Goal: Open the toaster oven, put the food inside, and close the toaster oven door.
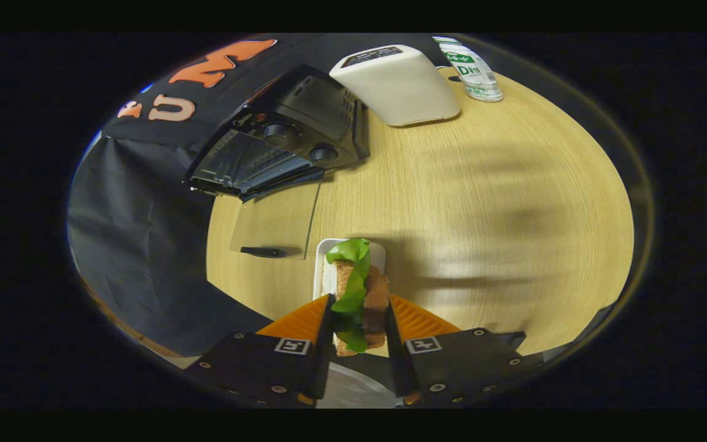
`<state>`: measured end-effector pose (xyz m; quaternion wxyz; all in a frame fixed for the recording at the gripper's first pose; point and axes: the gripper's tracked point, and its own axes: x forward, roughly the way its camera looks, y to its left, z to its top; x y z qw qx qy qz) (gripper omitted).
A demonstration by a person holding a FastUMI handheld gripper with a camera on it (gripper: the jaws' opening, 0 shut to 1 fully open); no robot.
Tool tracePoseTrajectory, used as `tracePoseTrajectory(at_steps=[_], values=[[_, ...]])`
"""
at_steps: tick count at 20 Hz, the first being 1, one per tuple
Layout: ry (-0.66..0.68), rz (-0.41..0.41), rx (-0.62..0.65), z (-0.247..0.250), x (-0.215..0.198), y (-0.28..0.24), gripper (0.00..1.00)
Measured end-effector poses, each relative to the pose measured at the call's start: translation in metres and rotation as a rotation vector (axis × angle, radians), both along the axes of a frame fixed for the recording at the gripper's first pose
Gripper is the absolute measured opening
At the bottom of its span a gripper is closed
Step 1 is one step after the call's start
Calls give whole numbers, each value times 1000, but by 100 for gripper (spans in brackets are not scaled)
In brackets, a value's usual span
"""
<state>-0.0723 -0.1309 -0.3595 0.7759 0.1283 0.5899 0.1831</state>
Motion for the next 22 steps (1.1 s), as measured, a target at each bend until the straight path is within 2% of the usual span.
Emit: tracePoseTrajectory(at_steps=[3, 6, 8, 13, 17, 19, 22], values=[[-23, 23, -6, 8, -10, 3, 29], [-48, 30, -4, 21, -15, 7, 28], [-77, 2, 18, 33, -12, 9, 28], [-163, -111, 86, 65, -1, 14, 28], [-249, -250, 162, 82, 18, 22, 28], [-281, -299, 194, 85, 24, 33, 28], [-305, -364, 308, 92, 36, 67, 28]])
